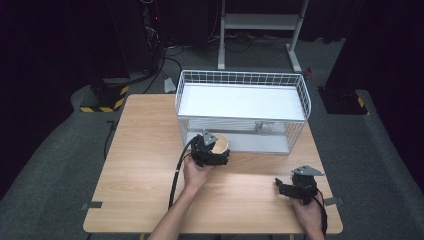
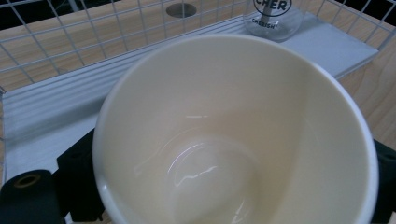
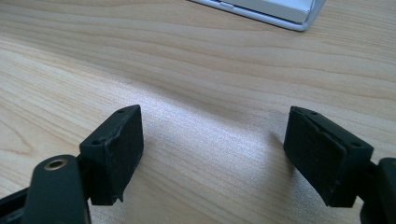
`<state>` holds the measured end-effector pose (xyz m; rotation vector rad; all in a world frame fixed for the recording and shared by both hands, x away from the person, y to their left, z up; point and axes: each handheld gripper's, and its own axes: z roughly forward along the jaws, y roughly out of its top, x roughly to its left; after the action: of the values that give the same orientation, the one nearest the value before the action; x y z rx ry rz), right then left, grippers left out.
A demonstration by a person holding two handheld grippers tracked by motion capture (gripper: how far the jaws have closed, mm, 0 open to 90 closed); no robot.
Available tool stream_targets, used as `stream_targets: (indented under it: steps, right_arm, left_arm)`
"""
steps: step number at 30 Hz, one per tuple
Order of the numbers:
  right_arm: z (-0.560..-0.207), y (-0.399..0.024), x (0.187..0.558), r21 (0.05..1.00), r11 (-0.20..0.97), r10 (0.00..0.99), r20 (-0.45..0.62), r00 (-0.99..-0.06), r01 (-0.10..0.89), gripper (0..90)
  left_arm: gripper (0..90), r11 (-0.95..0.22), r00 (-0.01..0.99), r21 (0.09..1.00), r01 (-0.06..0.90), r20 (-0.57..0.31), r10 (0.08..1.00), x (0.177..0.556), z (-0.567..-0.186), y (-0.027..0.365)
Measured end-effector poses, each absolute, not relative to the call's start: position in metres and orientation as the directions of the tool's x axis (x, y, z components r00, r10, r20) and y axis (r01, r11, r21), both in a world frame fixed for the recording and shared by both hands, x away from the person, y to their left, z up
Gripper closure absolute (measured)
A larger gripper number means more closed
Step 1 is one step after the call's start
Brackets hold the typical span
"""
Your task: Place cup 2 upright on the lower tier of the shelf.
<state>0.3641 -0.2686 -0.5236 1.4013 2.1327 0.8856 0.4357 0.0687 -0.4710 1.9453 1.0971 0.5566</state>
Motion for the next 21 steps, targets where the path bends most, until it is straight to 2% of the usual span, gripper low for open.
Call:
stream_targets:
  steps: [6, 13, 21]
  right_arm:
    - [-0.524, -0.269, 0.364, 0.714, 0.282, 0.920, -0.012, -0.392, 0.640, 20.2]
    - [-0.524, -0.269, 0.364, 0.714, 0.282, 0.920, -0.012, -0.392, 0.641, 20.2]
    - [-0.524, -0.269, 0.364, 0.714, 0.282, 0.920, -0.012, -0.392, 0.640, 20.2]
  left_arm:
    - [9.5, -0.266, 0.489, 0.815, 0.515, -0.025, 0.872, 0.444, -0.475, 0.072]
    - [9.5, -0.325, 0.487, 0.789, 0.522, 0.037, 0.872, 0.455, -0.471, 0.067]
    - [9.6, -0.291, 0.483, 0.801, 0.523, 0.003, 0.876, 0.464, -0.474, 0.069]
